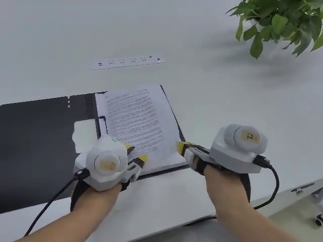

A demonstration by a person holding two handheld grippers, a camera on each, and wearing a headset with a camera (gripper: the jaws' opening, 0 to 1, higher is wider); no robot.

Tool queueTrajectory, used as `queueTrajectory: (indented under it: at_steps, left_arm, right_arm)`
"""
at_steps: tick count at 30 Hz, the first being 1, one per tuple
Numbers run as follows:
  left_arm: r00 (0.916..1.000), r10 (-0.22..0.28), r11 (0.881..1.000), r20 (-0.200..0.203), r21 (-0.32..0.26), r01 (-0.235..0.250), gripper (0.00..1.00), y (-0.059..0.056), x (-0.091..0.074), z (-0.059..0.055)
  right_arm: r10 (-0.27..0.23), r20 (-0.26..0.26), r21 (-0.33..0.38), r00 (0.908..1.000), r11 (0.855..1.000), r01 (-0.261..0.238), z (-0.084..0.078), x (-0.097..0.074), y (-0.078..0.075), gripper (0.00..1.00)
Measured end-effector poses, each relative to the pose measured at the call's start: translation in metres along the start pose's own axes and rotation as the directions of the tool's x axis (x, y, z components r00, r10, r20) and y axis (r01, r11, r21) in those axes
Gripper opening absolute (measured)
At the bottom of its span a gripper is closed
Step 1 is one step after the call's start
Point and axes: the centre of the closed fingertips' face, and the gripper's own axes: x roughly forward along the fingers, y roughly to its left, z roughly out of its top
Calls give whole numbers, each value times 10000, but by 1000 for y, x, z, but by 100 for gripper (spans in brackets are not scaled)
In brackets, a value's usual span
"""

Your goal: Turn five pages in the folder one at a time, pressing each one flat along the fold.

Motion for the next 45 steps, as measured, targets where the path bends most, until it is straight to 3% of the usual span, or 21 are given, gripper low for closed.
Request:
queueTrajectory:
  at_steps: [9,18,29,39,45]
  left_arm:
    - [9963,677,9976,535,-187,-668,20,28,-37,11]
    - [9852,1270,9917,1151,-338,-1239,21,52,-79,20]
    - [9661,2101,9776,1500,-433,-2059,20,81,-123,23]
    - [9430,2838,9589,1739,-537,-2787,20,109,-158,27]
    - [9321,3172,9484,1749,-608,-3113,20,120,-173,24]
  right_arm:
    - [1004,387,-114,9942,9949,-1001,16,-4,45,0]
    - [2078,420,-301,9773,9780,-2066,20,3,97,0]
    - [3072,-97,-871,9516,9478,-3069,9,20,152,0]
    - [3538,-613,-1348,9333,9236,-3589,-3,41,191,0]
    - [3809,-1043,-1342,9187,9099,-3925,-15,53,210,0]
